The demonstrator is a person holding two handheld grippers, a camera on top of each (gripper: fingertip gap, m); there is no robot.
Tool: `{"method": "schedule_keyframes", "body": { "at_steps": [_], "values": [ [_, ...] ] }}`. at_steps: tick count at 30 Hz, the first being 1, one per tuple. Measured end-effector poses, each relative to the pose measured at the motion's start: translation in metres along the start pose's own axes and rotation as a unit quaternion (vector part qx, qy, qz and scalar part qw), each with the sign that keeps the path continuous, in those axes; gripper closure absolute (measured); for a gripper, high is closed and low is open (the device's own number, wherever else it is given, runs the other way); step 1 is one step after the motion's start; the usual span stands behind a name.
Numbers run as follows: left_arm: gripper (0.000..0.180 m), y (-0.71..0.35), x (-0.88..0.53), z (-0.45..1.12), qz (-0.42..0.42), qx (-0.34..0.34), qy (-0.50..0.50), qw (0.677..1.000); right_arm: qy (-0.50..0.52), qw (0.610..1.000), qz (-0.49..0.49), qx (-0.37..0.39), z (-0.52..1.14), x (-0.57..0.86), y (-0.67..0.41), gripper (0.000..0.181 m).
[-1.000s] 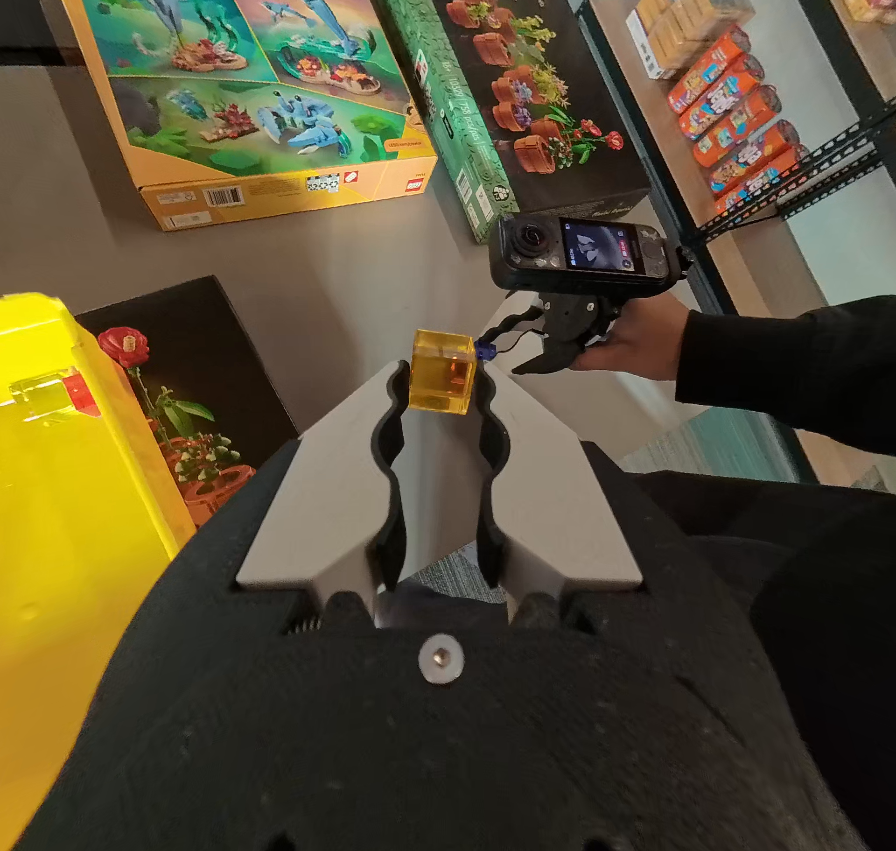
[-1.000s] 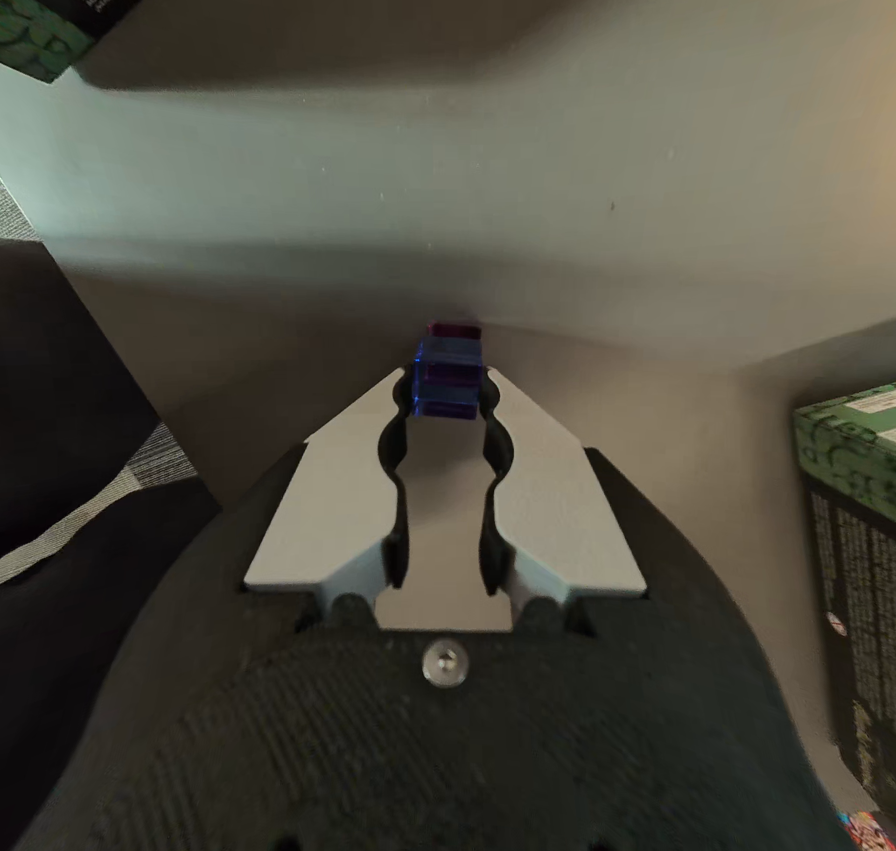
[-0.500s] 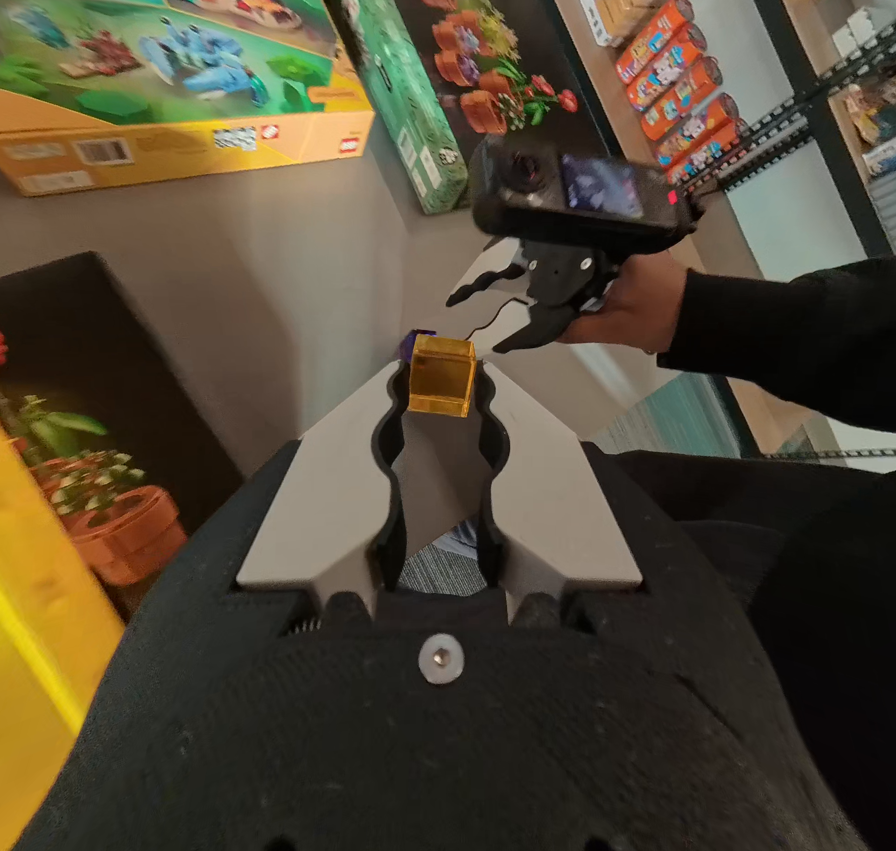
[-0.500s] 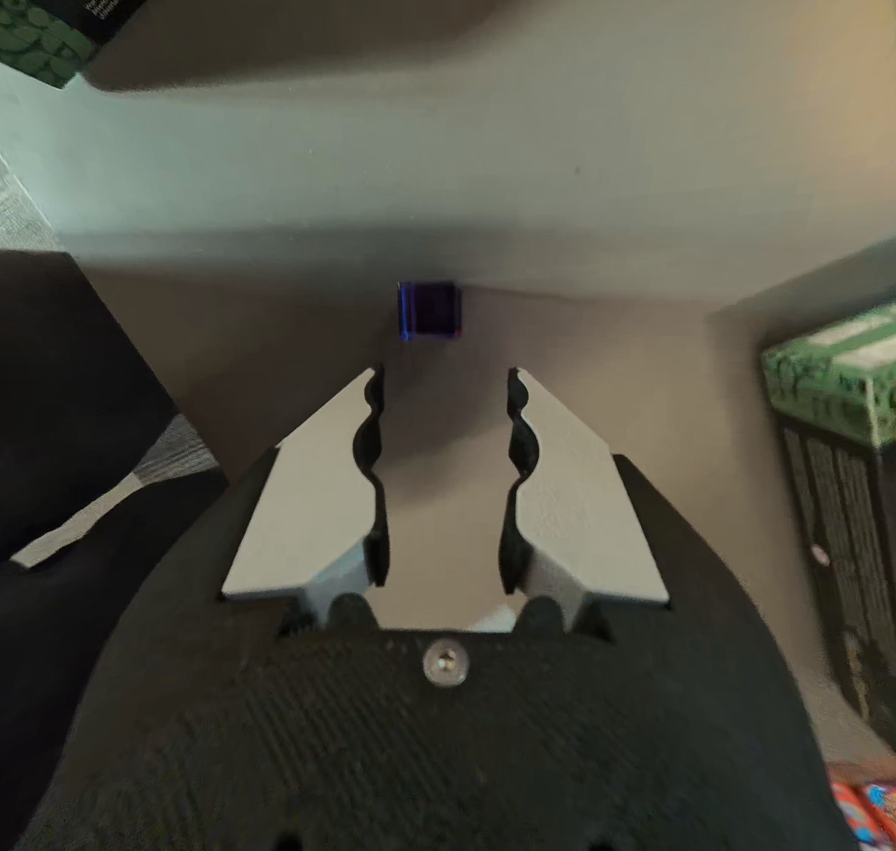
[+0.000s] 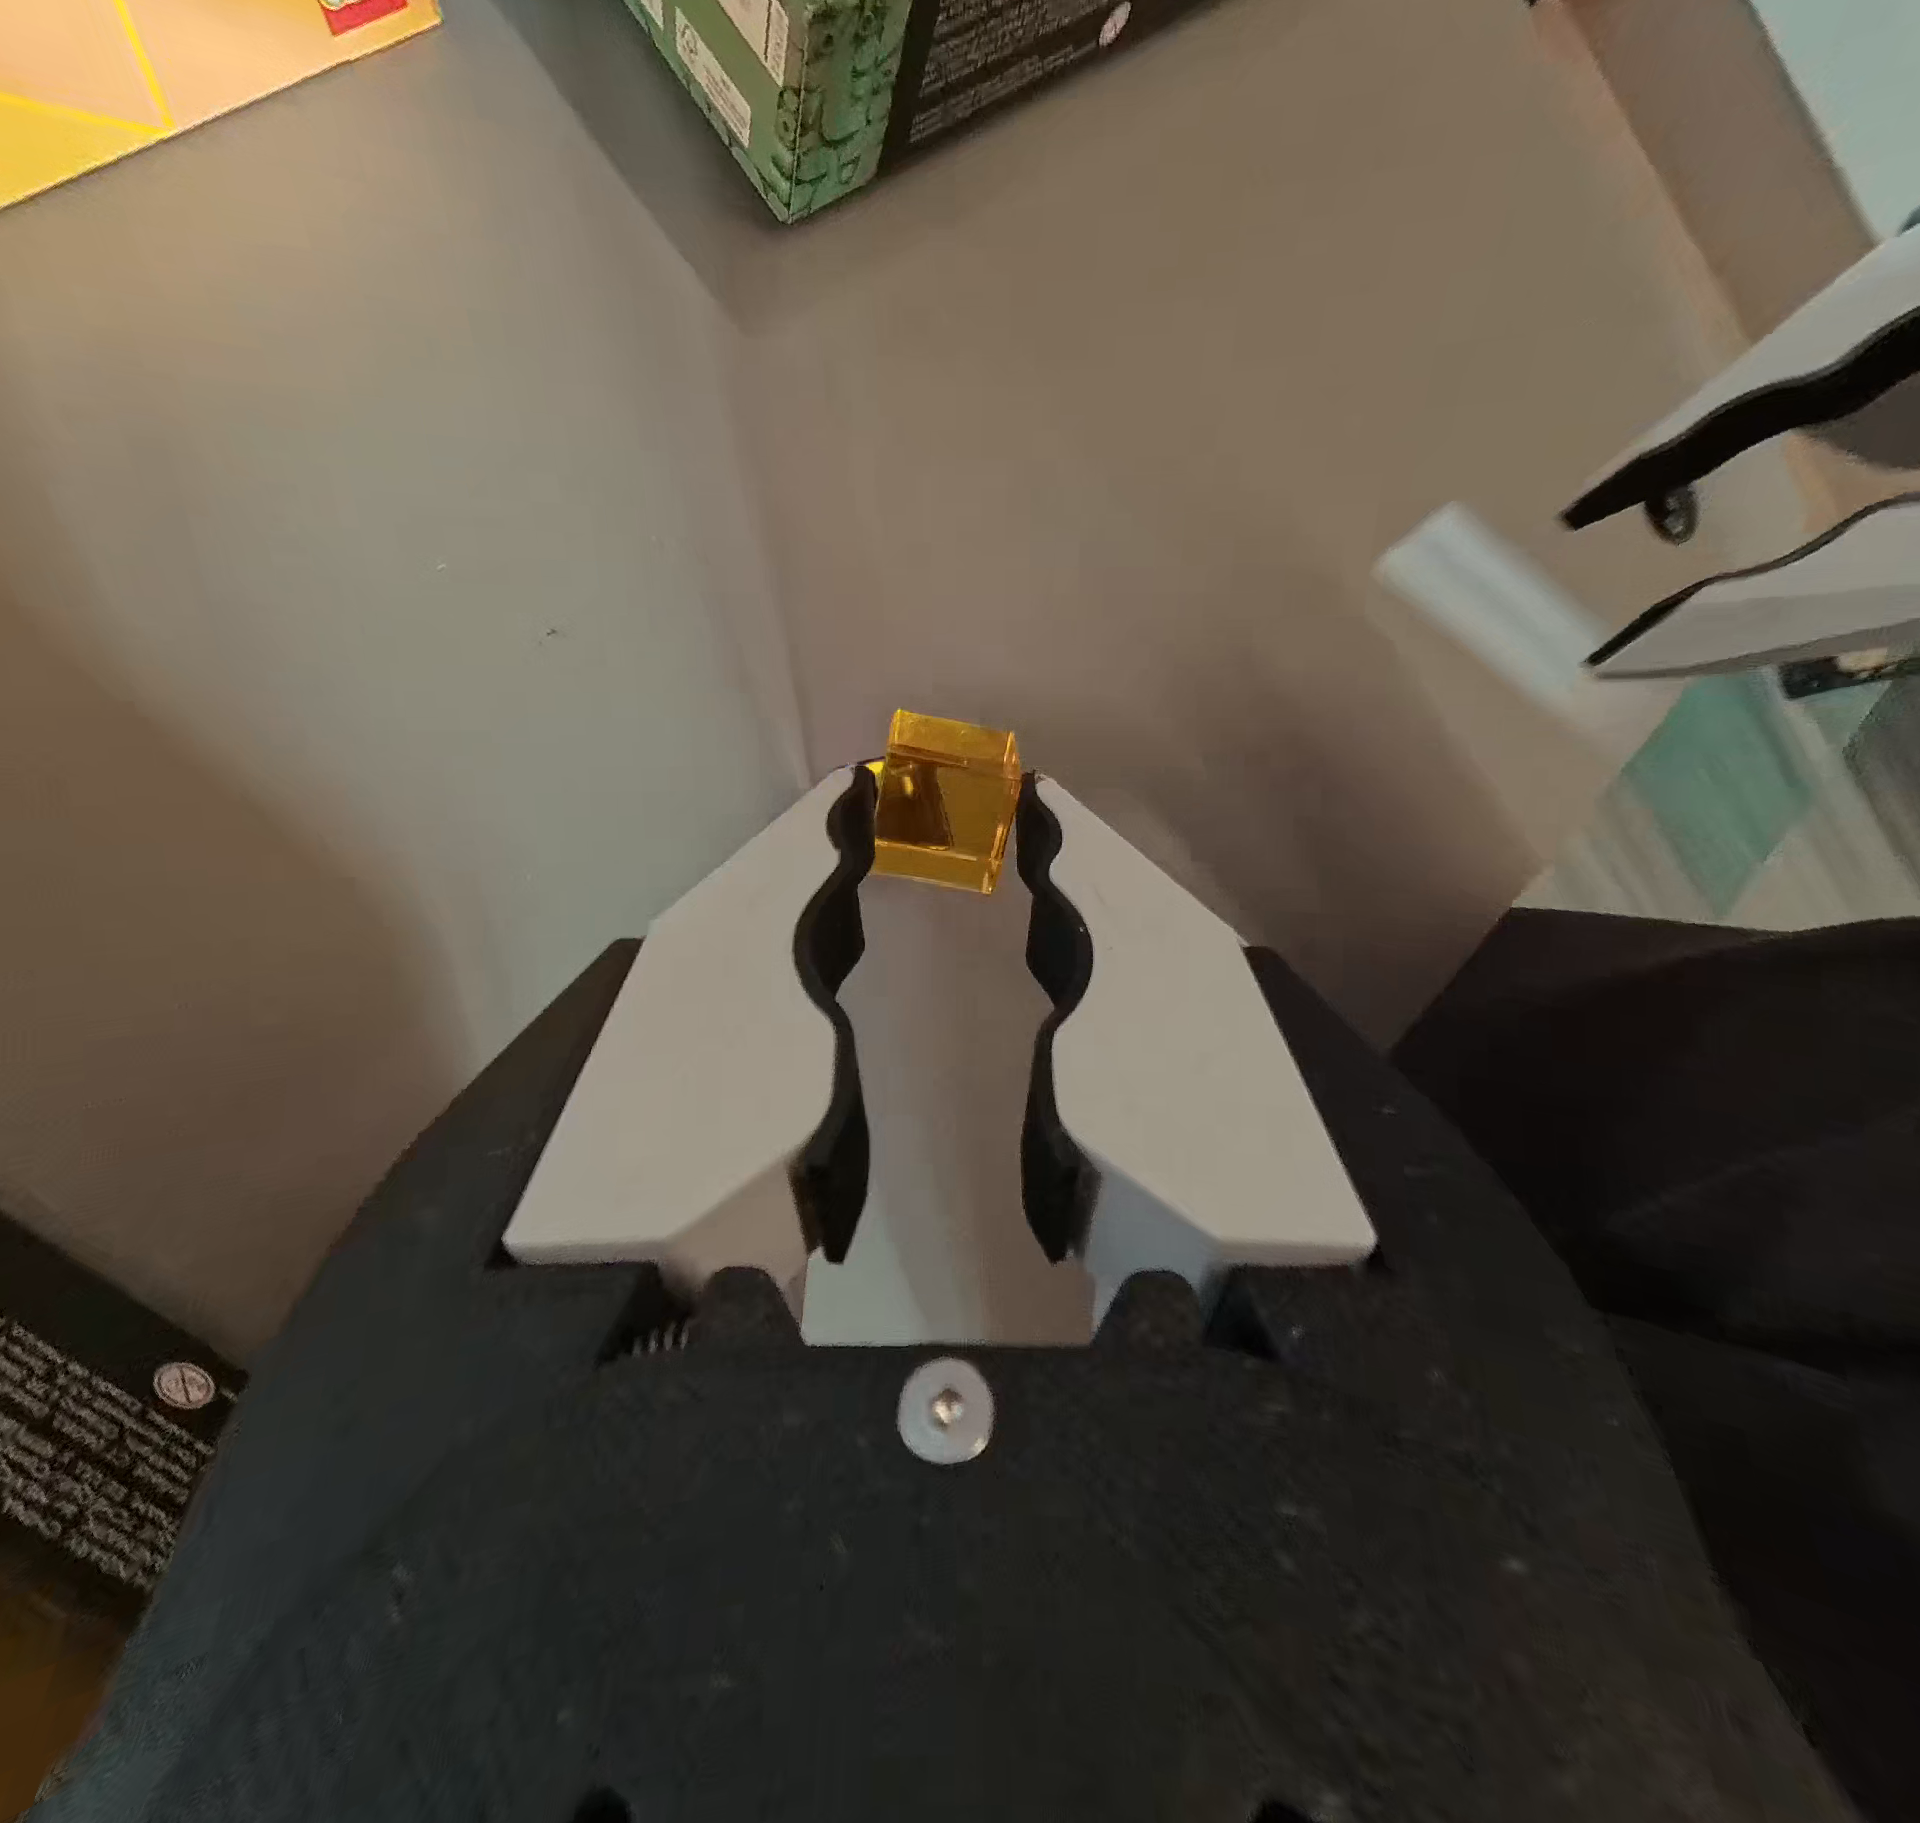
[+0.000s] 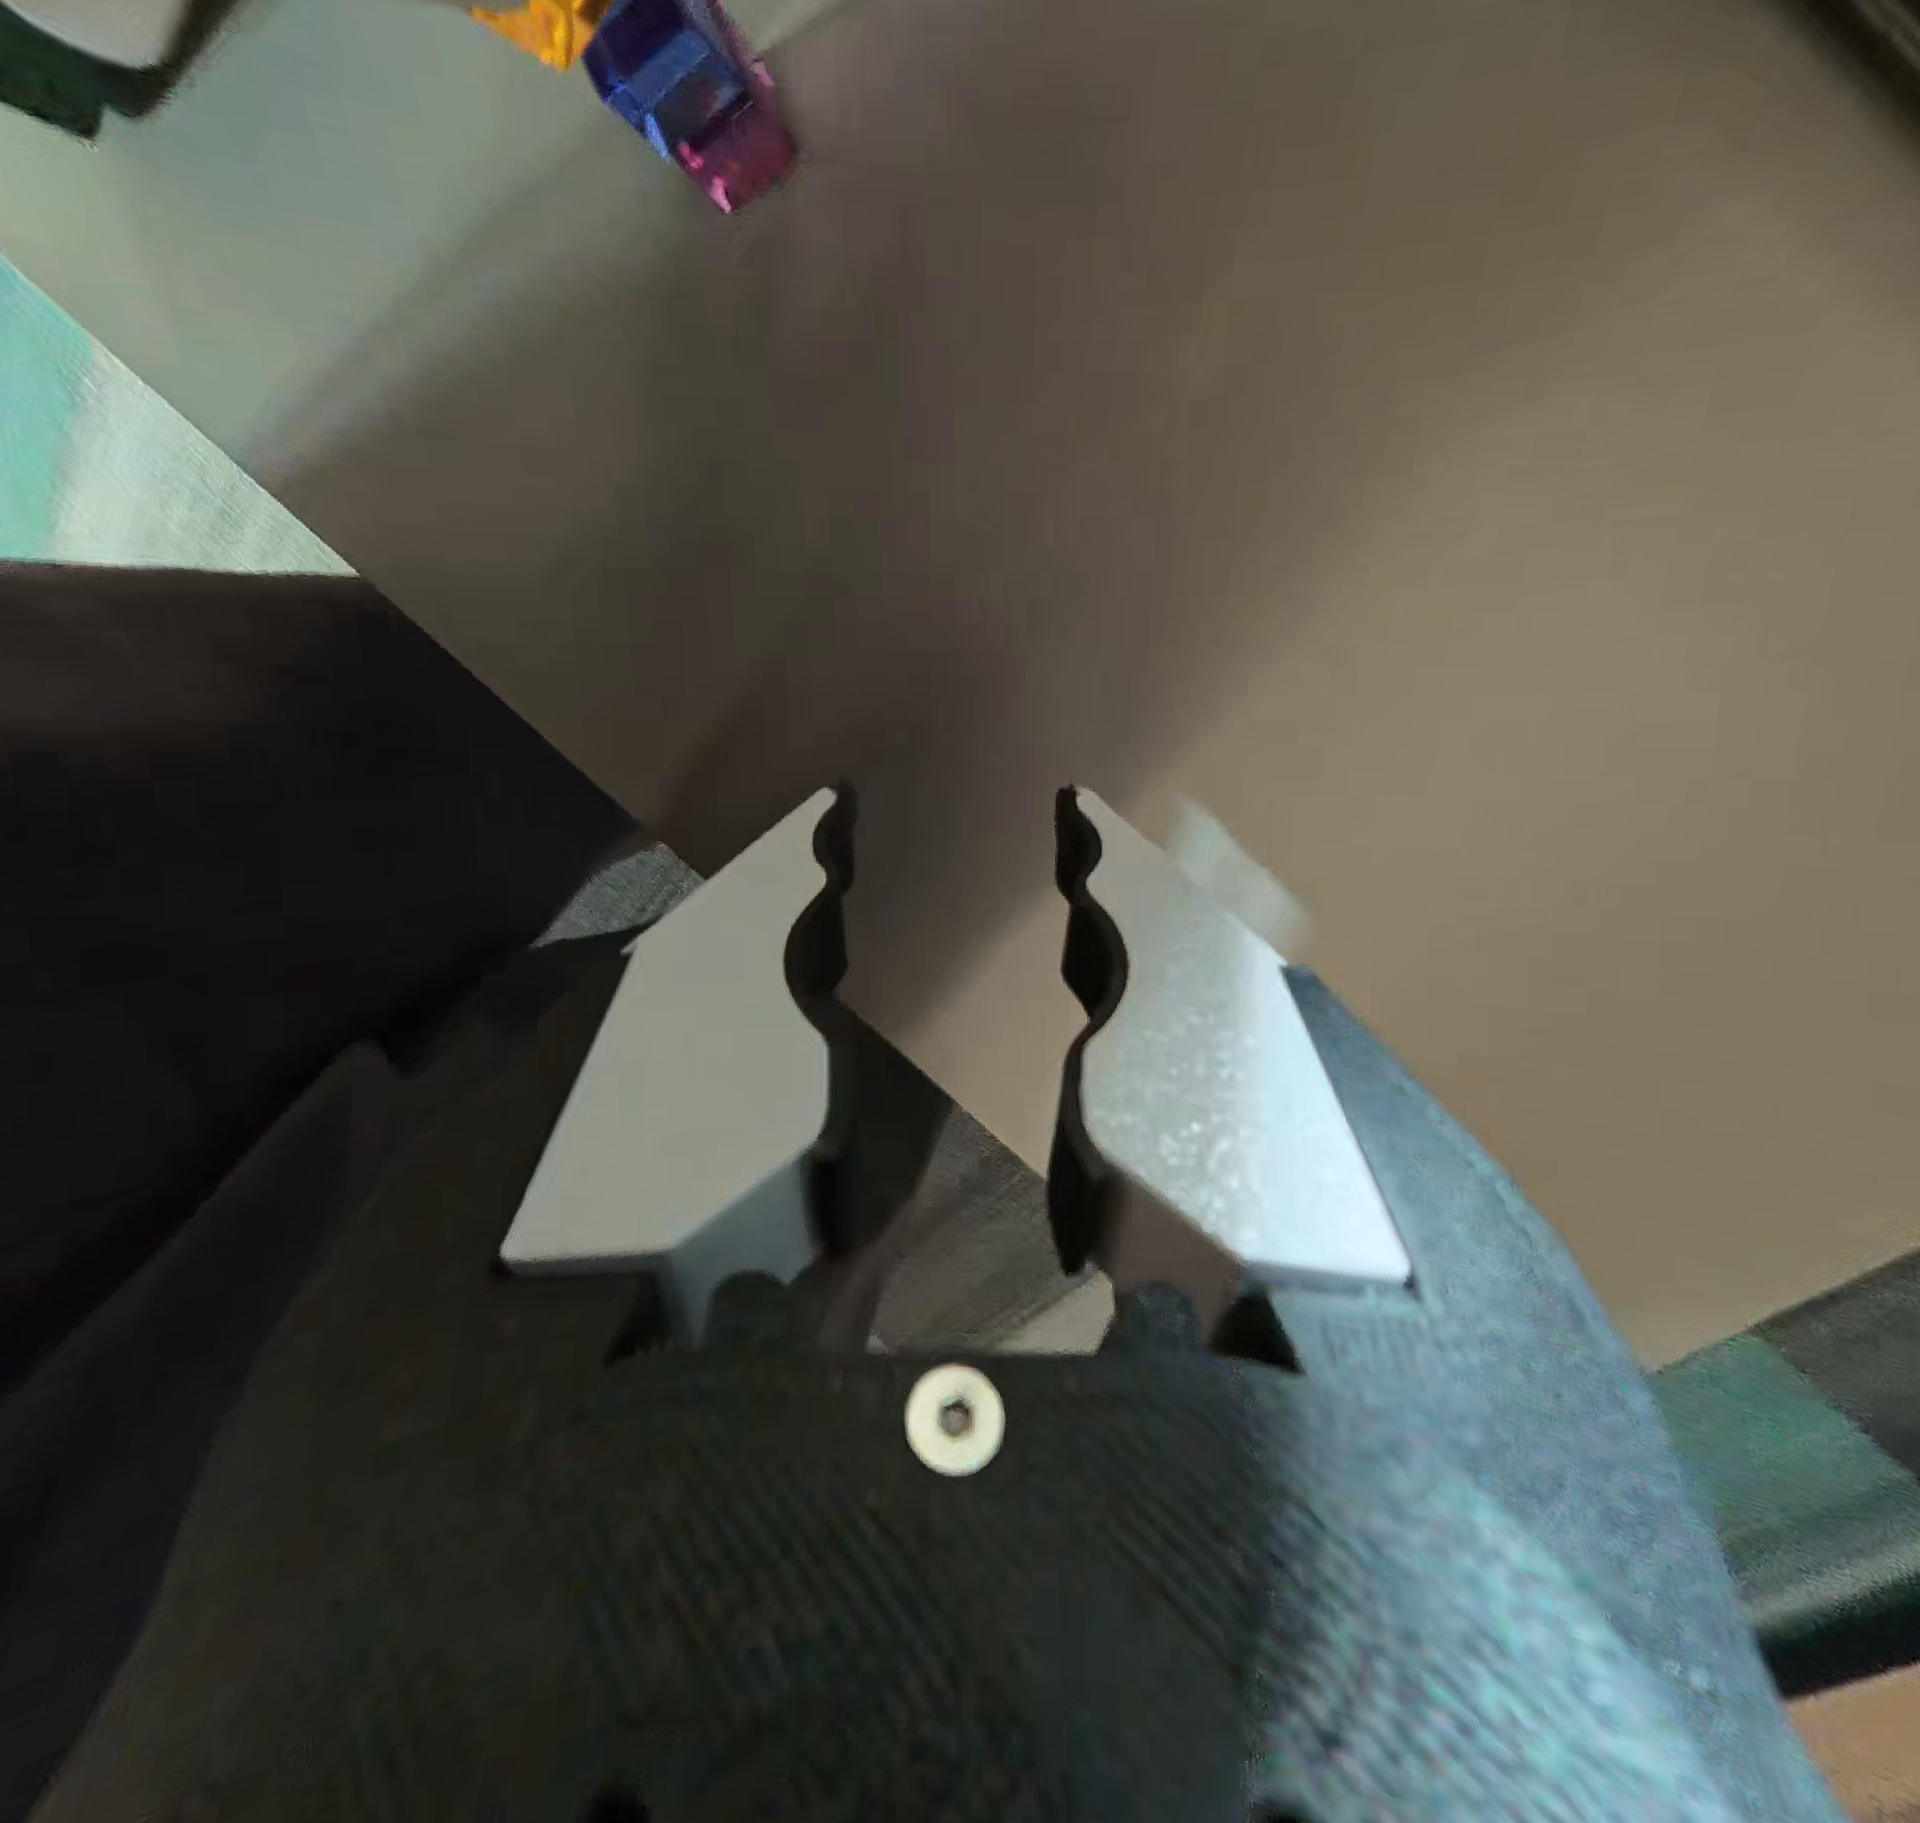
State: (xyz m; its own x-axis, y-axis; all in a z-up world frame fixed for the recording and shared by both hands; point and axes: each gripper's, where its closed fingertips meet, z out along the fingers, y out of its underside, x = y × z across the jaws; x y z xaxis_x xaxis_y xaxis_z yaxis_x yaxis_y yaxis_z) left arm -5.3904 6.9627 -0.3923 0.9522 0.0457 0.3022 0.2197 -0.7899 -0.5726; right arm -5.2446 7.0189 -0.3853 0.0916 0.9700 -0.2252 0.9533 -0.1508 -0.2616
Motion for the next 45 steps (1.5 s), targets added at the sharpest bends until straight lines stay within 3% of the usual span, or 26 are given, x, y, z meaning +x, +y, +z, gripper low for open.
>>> {"method": "schedule_keyframes", "body": {
  "at_steps": [5, 22, 28, 37, 45],
  "values": [
    [0.155, 0.002, -0.002, 0.009, 0.009, -0.012, -0.017, 1.0, -0.021, 0.998, 0.052, 0.028, -0.009, 0.016, 0.006, 0.145],
    [0.152, 0.008, 0.0, 0.008, -0.015, -0.041, -0.03, 0.999, -0.03, 0.998, 0.034, 0.04, -0.008, 0.009, -0.004, 0.15],
    [0.133, -0.006, 0.0, -0.006, -0.014, -0.011, -0.033, 0.999, -0.027, 0.997, 0.053, 0.048, -0.012, 0.009, 0.0, 0.152],
    [0.133, -0.011, -0.014, -0.076, -0.07, 0.048, -0.038, 0.996, -0.063, 0.994, 0.069, 0.064, 0.002, -0.017, -0.029, 0.149],
    [0.135, 0.001, -0.037, -0.125, -0.111, 0.071, -0.039, 0.991, -0.016, 0.999, -0.035, 0.007, 0.058, -0.03, -0.044, 0.132]
  ]
}}
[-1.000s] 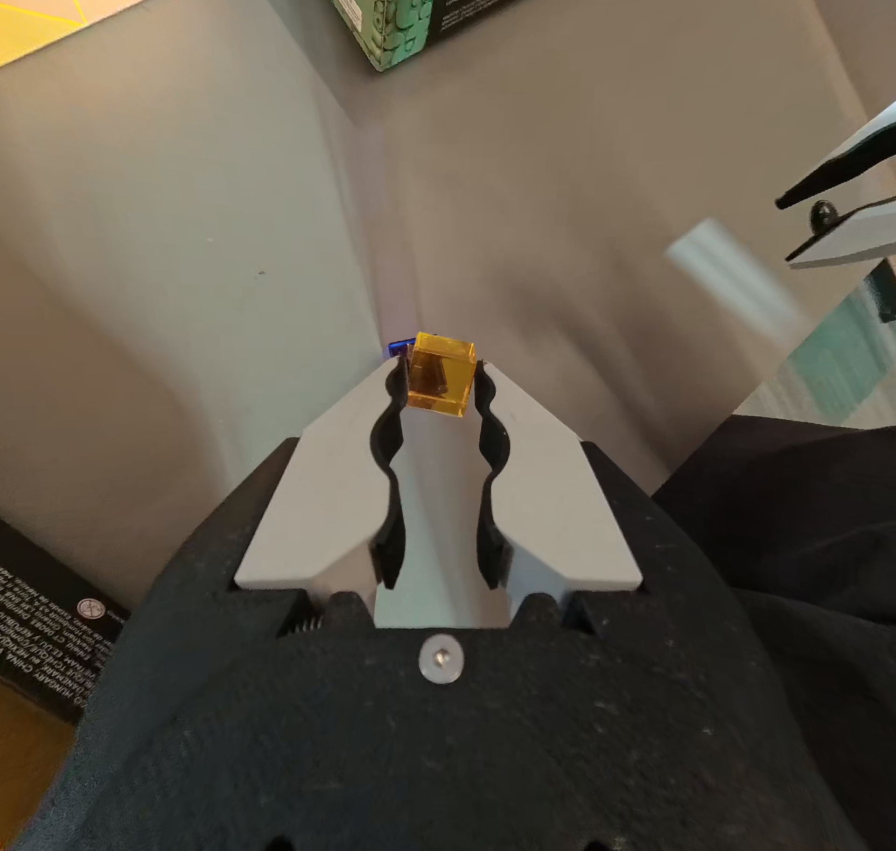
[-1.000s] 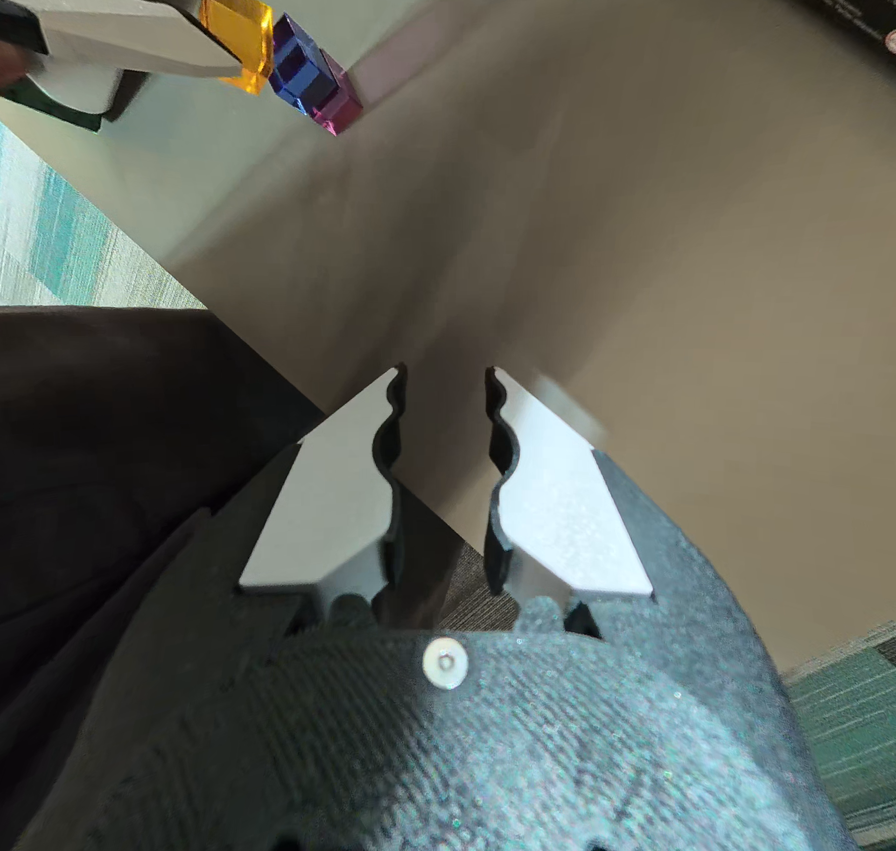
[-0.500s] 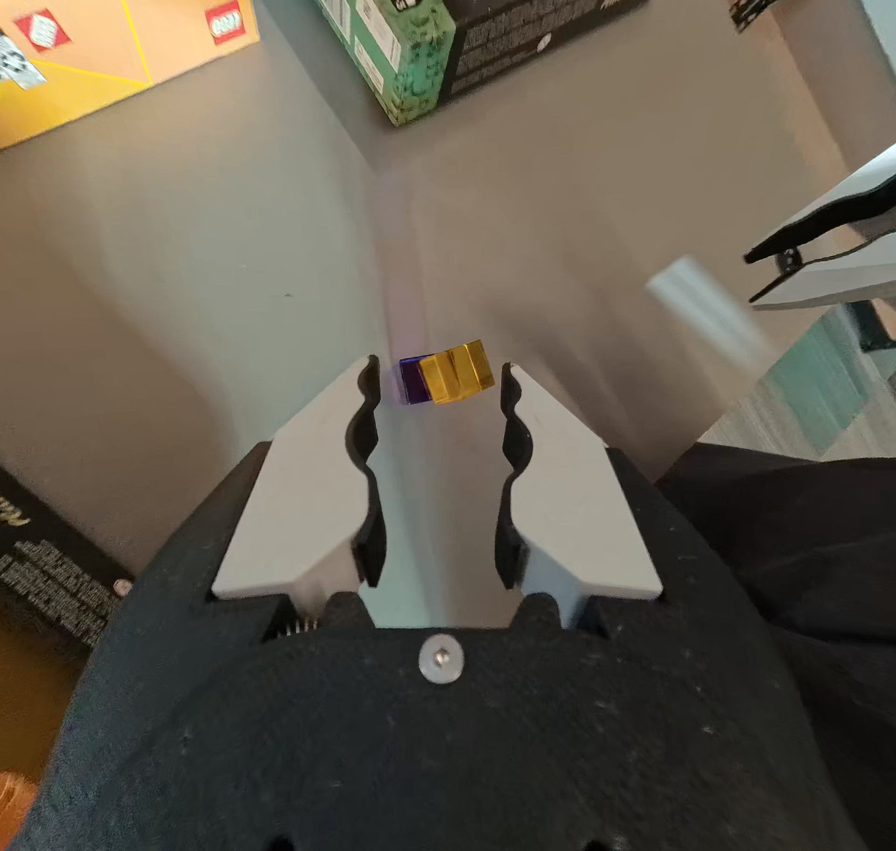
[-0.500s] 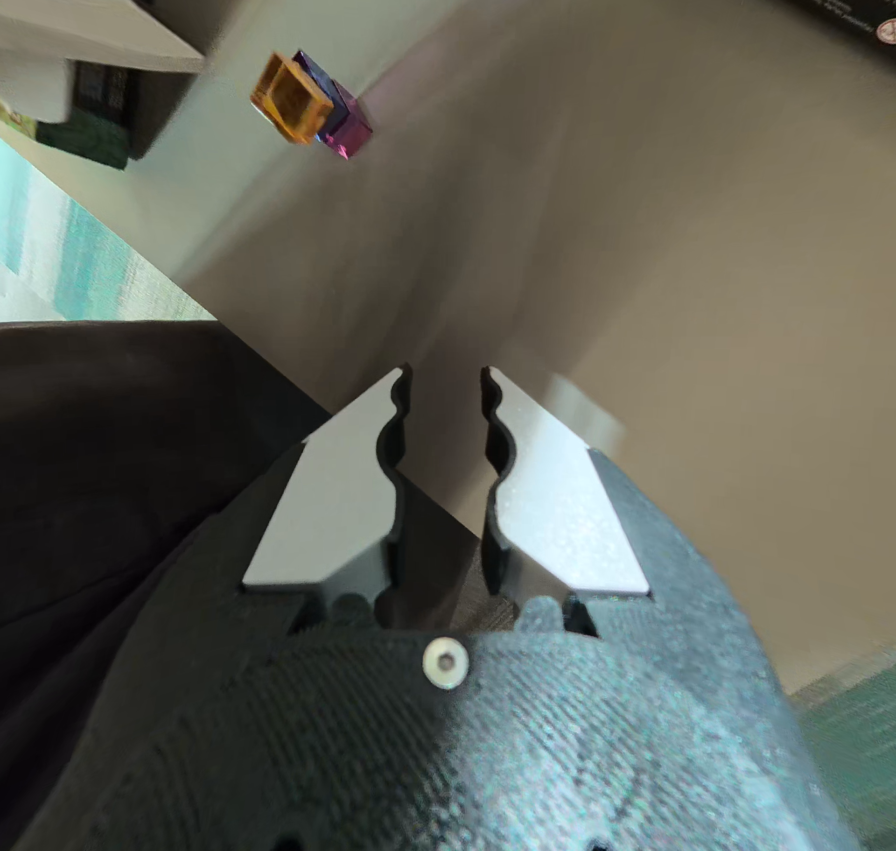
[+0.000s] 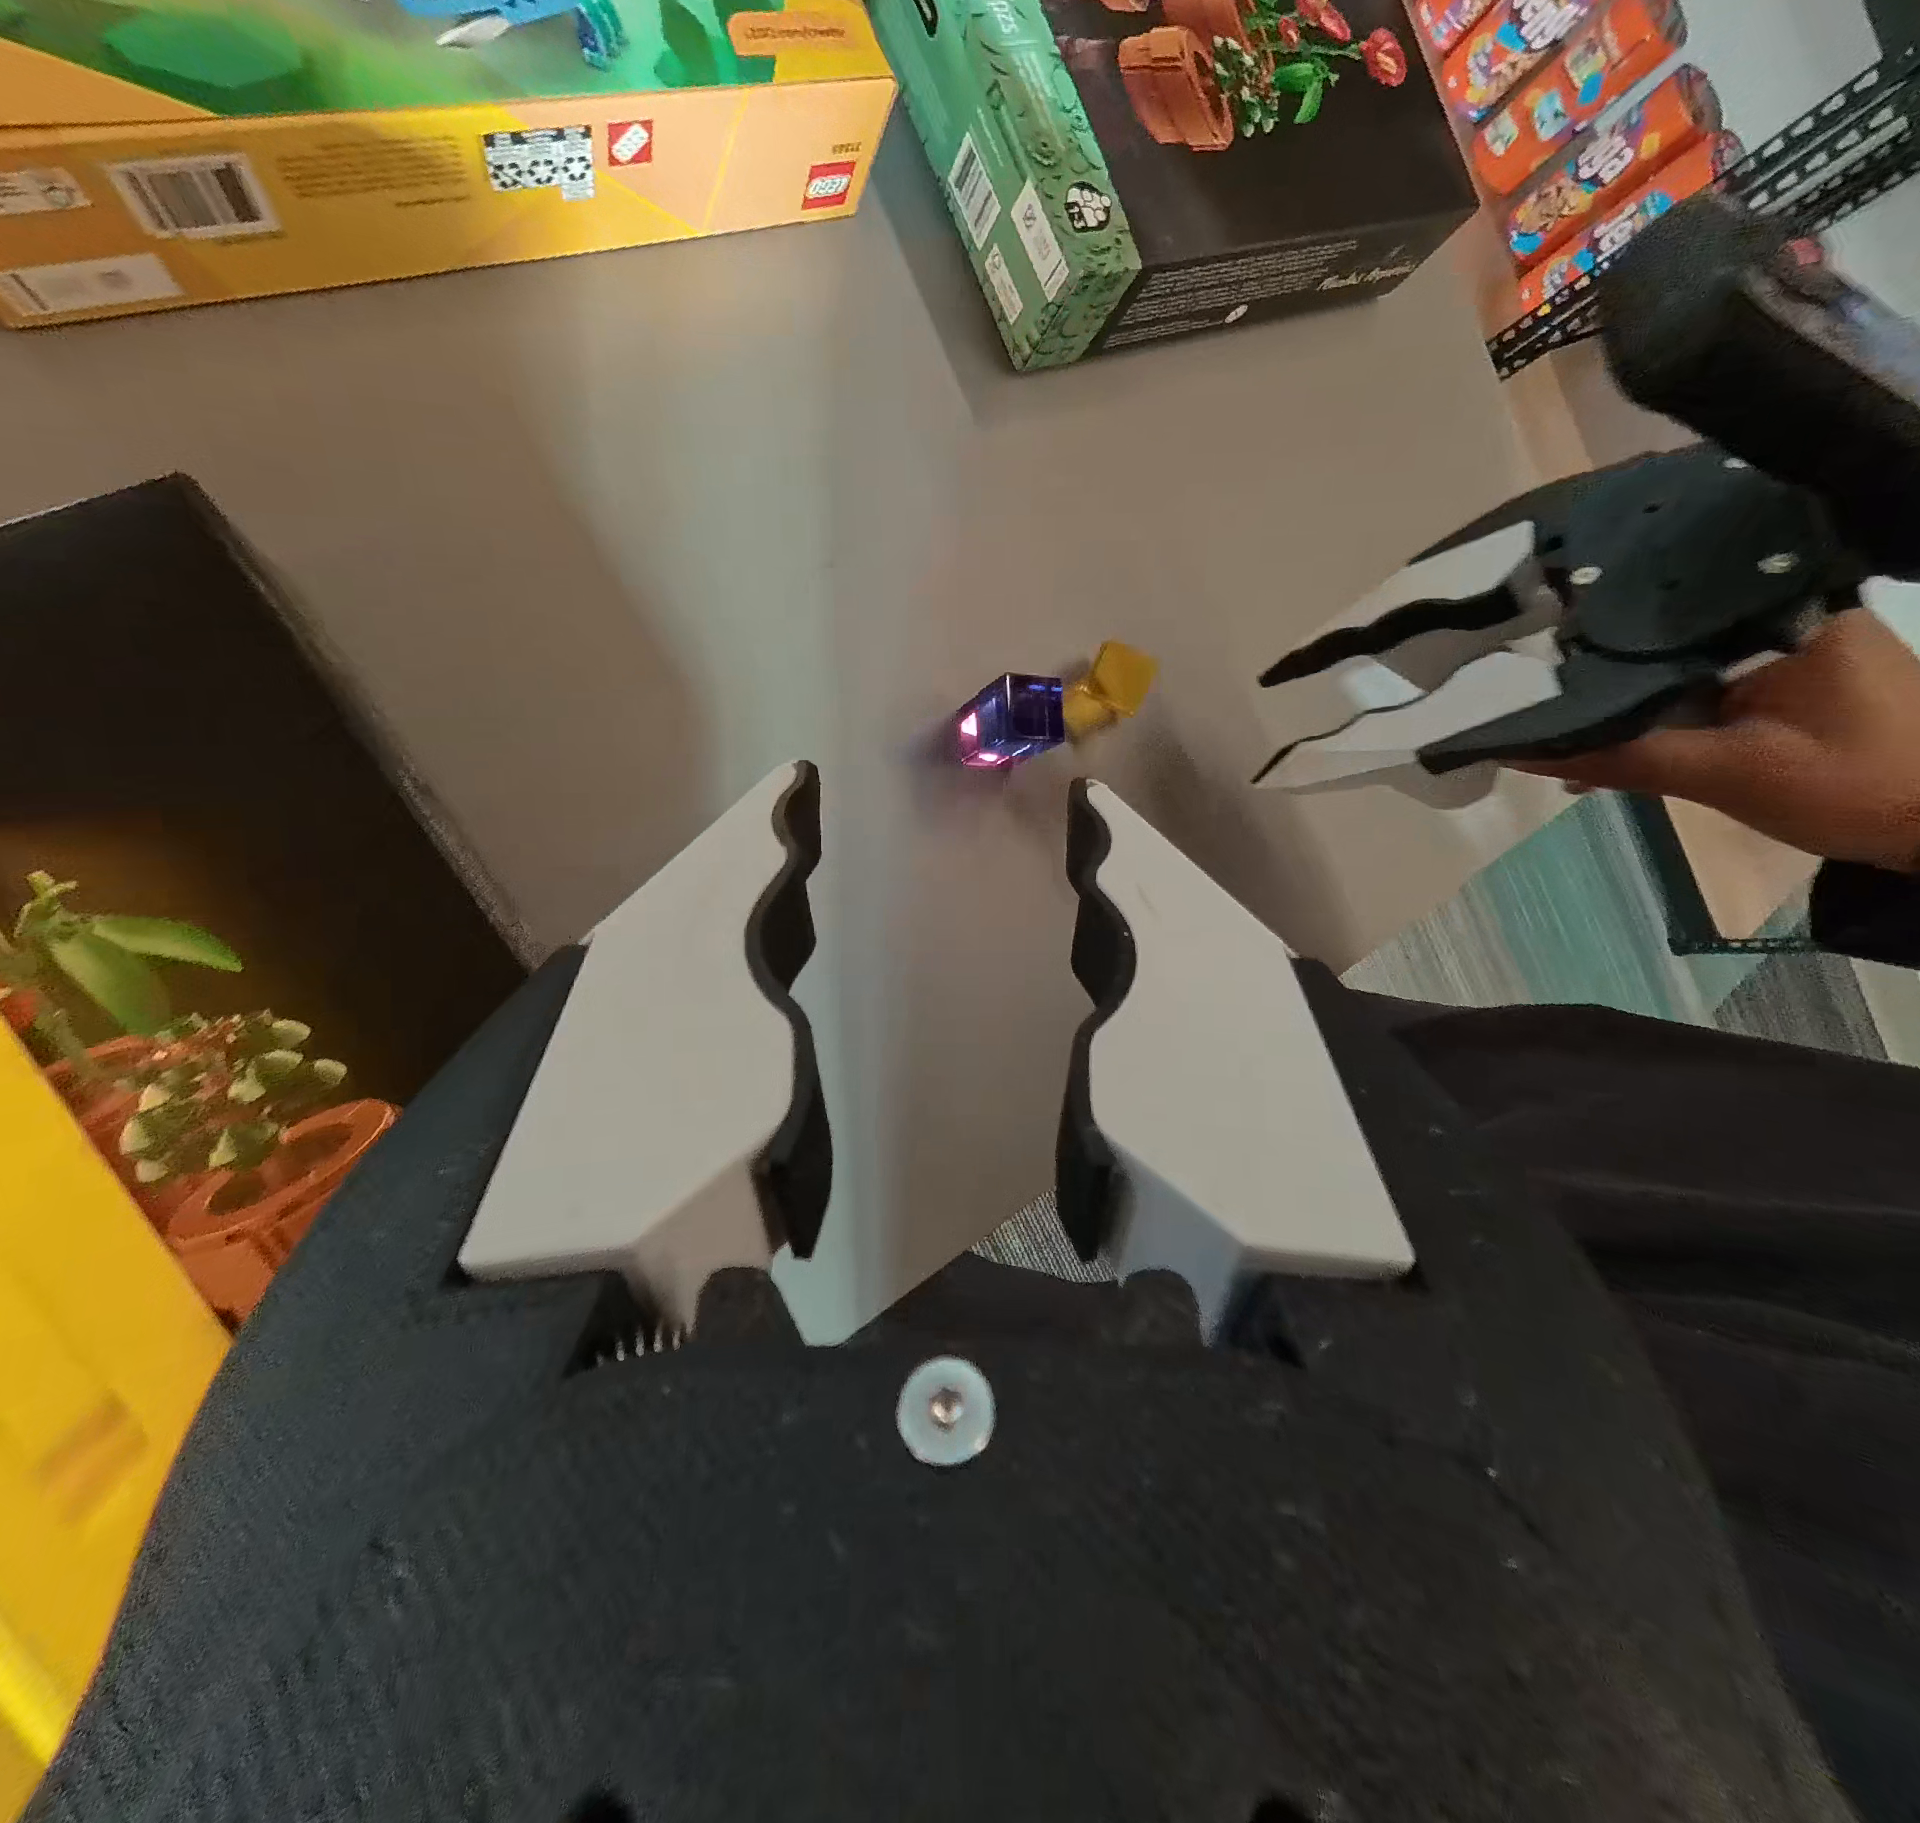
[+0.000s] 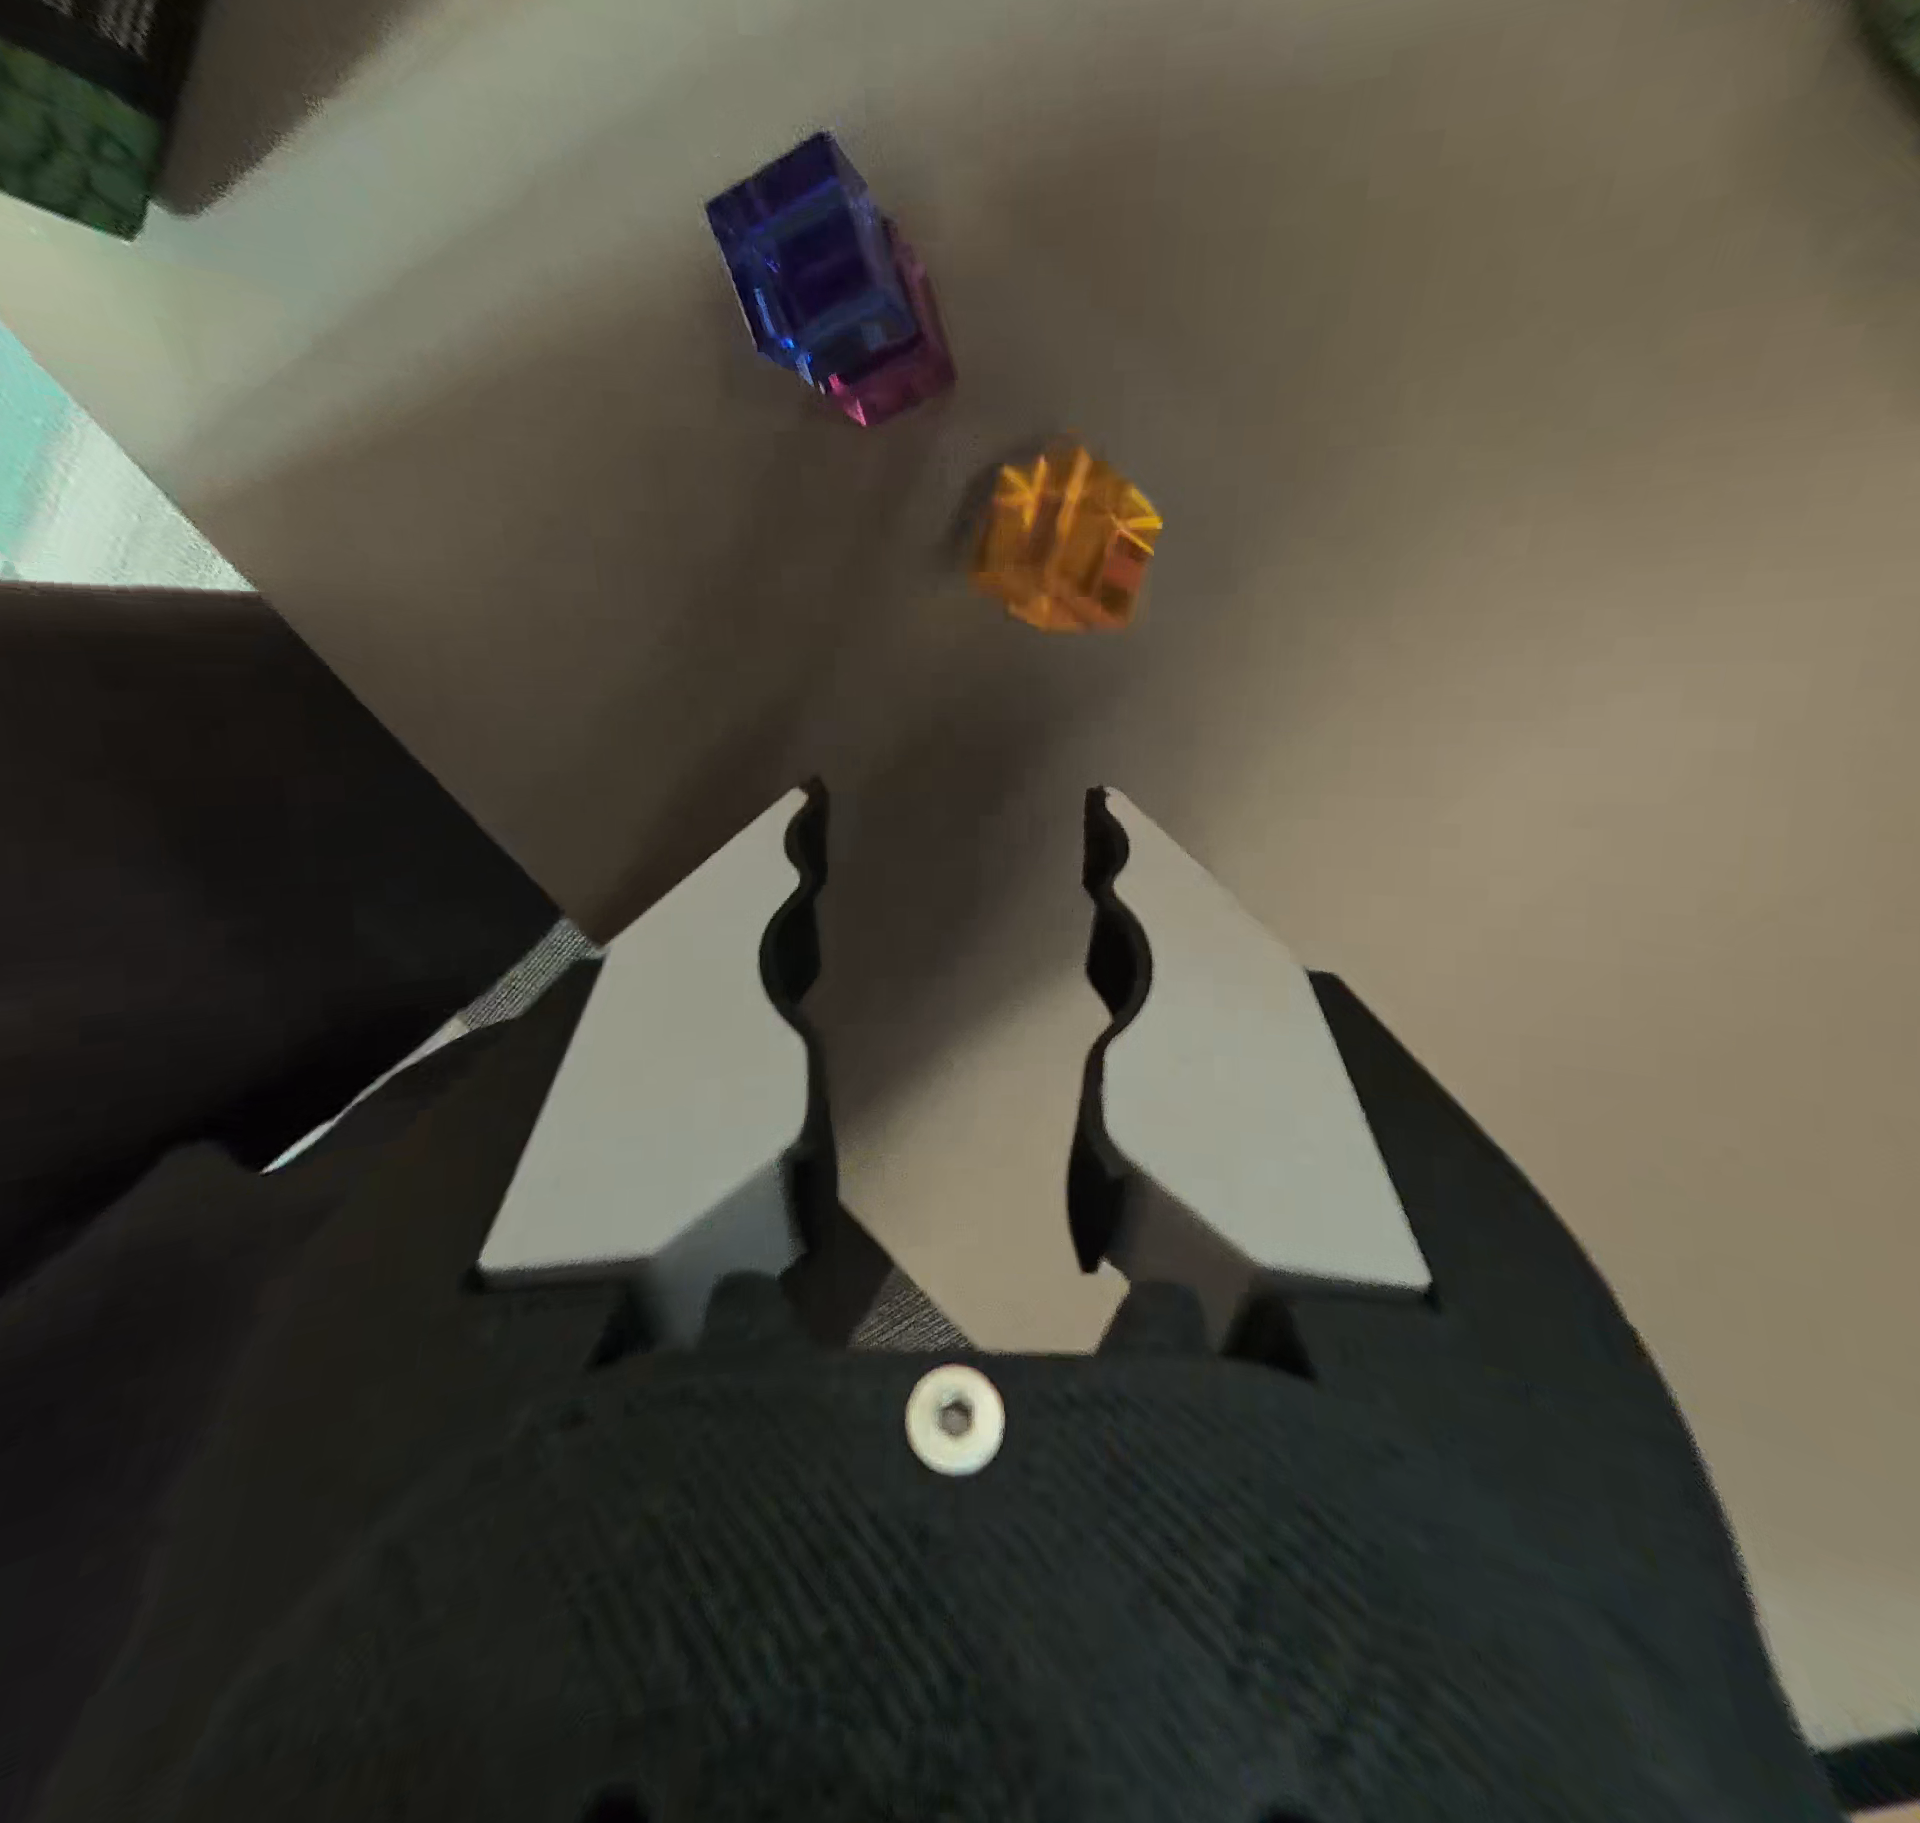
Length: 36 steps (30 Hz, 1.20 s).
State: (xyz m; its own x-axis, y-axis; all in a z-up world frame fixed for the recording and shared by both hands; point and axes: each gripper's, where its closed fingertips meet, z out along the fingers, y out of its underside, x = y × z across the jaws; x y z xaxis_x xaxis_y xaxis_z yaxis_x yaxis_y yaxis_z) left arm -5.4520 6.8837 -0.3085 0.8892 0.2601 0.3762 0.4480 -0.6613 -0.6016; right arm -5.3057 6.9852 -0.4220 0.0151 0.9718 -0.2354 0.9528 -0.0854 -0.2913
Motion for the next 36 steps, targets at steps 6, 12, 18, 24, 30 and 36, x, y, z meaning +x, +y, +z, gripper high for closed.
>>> {"method": "schedule_keyframes", "body": {
  "at_steps": [6, 12, 18, 24, 30, 36],
  "values": [
    [0.136, 0.004, -0.005, -0.024, 0.0, 0.001, 0.004, 1.0, 0.049, 0.999, 0.012, -0.012, 0.036, 0.015, -0.028, 0.133],
    [0.137, 0.001, -0.005, -0.042, 0.002, 0.014, 0.01, 1.0, 0.068, 0.996, 0.016, -0.048, 0.045, 0.028, -0.018, 0.144],
    [0.137, -0.004, -0.013, -0.047, 0.002, 0.019, 0.017, 1.0, 0.038, 0.999, 0.019, -0.029, 0.042, 0.024, -0.034, 0.13],
    [0.137, -0.008, -0.014, -0.048, 0.008, 0.022, 0.02, 1.0, 0.031, 0.998, 0.032, -0.035, 0.036, 0.022, -0.041, 0.157],
    [0.138, -0.009, -0.016, -0.046, -0.005, 0.029, 0.025, 0.999, 0.026, 0.998, -0.038, 0.048, -0.011, -0.009, -0.086, 0.157],
    [0.137, -0.014, -0.013, -0.043, -0.006, 0.033, 0.031, 0.999, 0.0, 0.994, -0.095, 0.059, -0.001, -0.038, -0.098, 0.157]
  ]
}}
